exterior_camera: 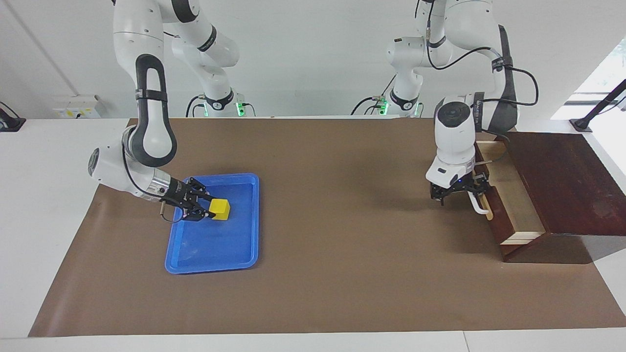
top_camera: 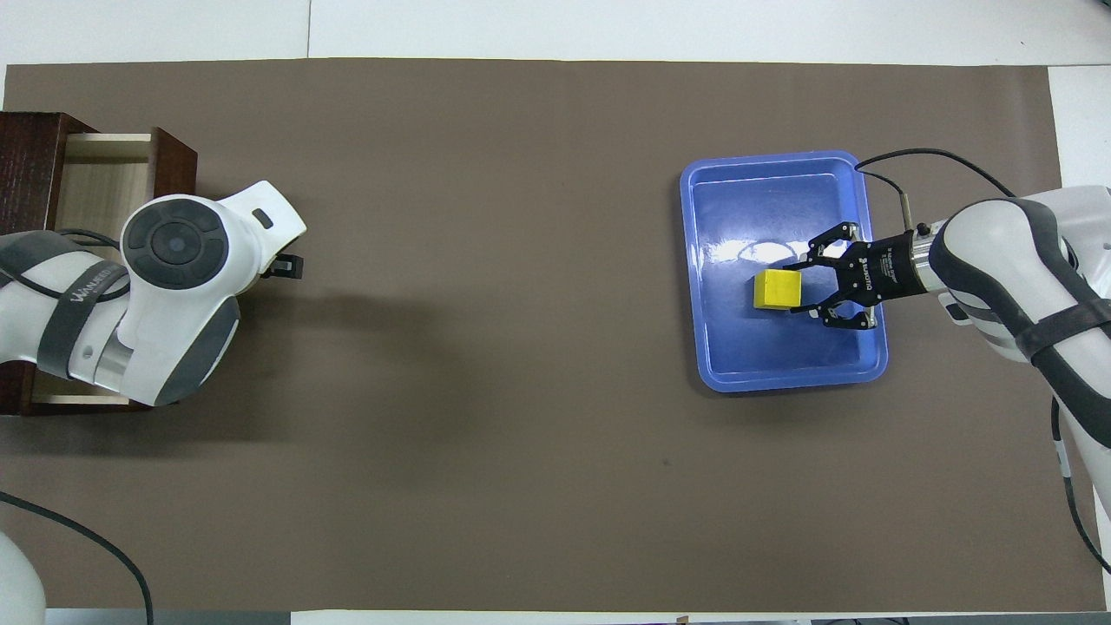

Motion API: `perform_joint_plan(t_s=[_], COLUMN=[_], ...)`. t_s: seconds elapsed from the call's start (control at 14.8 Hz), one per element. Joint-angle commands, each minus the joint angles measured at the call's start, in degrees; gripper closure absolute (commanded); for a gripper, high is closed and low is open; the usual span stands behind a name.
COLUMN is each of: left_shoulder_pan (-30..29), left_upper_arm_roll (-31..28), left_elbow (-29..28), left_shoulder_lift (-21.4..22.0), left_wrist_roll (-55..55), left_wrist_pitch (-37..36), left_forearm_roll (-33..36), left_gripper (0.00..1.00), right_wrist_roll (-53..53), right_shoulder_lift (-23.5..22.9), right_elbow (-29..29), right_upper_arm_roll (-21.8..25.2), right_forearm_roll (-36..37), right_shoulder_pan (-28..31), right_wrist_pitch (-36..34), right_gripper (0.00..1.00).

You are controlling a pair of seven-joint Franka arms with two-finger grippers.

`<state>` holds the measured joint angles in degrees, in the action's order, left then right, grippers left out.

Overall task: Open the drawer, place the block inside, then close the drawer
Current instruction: 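Grasp the yellow cube with the right gripper while the left gripper pulls the drawer open, then lift the cube with the right gripper toward the approaching left gripper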

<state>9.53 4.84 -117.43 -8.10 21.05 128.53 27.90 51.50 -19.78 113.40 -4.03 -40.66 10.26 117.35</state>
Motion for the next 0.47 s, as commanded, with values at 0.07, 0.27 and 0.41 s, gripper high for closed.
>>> perform_joint_plan(t_s=[0.07,0.27,0.41], left_shoulder_pan=[3.5,3.8,3.6], left_upper_arm_roll=[-0.5,-0.5,-0.5], left_elbow=[1.9,2.7,5.3], left_shoulder_lift=[-1.0,-1.1,-1.5], left_wrist_roll=[2.2,2.8,2.7], left_wrist_pitch=[-2.4,-3.0,-5.9], left_forearm_roll=[-3.5,-3.8,-4.7], left_gripper=[0.00,0.00,0.00], right_wrist_roll=[-1.6,0.3,3.6], right_shoulder_lift=[0.0,-0.8,-0.7], right_elbow=[-3.7,-9.8,-13.0], right_upper_arm_roll=[-0.1,-0.1,-0.3], right_forearm_roll=[-1.2,-0.8,-0.8], right_shoulder_pan=[-0.2,-0.3,-1.4], right_wrist_pitch=[-2.0,-7.8,-10.5], right_gripper=[1.00,1.00,1.00])
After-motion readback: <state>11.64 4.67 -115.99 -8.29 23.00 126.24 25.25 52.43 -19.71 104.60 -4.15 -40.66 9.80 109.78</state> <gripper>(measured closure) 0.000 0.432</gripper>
